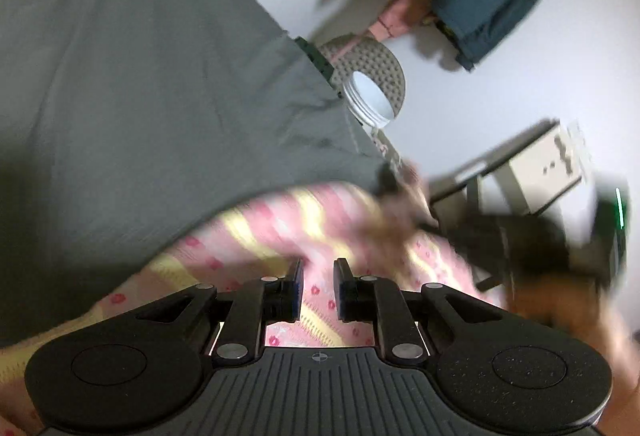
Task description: Fold clothes
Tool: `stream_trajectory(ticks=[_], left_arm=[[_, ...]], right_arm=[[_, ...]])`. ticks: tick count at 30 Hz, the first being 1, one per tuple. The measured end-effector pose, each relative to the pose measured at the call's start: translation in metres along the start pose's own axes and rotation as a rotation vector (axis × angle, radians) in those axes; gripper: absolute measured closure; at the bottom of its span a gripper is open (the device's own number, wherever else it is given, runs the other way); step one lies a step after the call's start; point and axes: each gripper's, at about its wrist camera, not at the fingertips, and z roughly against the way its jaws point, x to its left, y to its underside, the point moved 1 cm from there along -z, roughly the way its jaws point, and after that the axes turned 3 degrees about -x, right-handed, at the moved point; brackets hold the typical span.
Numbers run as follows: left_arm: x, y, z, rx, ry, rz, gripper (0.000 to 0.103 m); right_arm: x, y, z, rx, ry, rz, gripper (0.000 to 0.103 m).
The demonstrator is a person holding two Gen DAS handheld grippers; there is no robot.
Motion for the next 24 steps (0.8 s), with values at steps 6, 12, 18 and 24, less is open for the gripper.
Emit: stream_trajectory(ticks=[6,12,18,24], left_arm=[[0.001,0.008,-0.012,-0.017,-0.005,0.034,0.089],[-0.002,0.010,-0.020,0.003,0.006,0.007,0.089],[0.004,0.001,-0.018,-0.024,-0.010,0.011,0.089],[0.001,0.001,-0.019,-0.018,0.004,-0.017,0.089]], right_arm=[[-0.035,0.036,0.044,-0.035,0.056,-0.086,0.074],[-0.008,-0.003,0.052,-0.056,0.023,-0.120,0.065],[-0.031,-0.003,0.037,0.042,0.050,-0.285,0.061],[-0.030,0.004,0.009,0.022,0.142,-0.195,0.066]])
